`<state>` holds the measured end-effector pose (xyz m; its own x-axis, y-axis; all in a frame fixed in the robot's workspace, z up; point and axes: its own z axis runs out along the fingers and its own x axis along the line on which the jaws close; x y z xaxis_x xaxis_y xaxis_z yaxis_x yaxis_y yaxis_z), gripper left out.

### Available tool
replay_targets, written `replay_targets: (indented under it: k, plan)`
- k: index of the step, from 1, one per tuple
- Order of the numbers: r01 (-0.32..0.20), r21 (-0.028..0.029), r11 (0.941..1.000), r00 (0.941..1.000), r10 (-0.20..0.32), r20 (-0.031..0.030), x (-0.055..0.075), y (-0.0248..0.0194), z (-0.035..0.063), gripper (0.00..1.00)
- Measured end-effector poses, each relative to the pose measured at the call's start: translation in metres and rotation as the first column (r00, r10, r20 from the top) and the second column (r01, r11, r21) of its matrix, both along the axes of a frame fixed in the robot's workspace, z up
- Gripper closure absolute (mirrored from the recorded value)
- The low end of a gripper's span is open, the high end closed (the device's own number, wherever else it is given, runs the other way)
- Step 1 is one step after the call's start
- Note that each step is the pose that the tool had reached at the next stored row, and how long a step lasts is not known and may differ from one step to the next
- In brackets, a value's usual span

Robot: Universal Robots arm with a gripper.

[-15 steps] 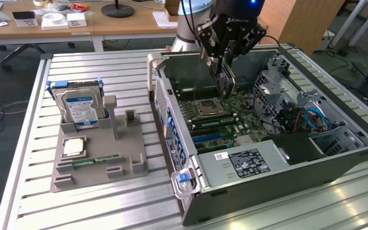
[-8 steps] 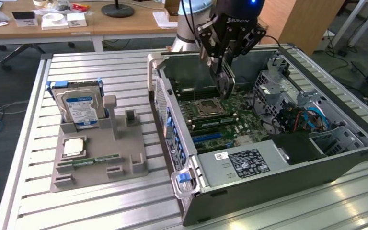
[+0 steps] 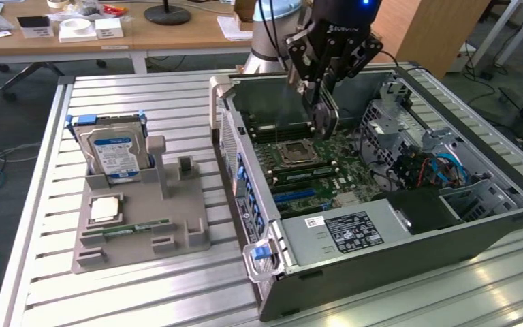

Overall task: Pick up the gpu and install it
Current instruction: 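Pick up the gpu and move the gpu toward the slot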

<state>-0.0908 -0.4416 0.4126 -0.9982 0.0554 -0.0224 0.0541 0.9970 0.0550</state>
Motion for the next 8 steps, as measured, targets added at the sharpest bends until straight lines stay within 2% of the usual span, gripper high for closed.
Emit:
replay_targets:
  k: [8]
  plan:
    - [0.000,0.0001,1.0000,1.0000,0.000,0.0000,0.0058,0.0000,0.0000,0.73]
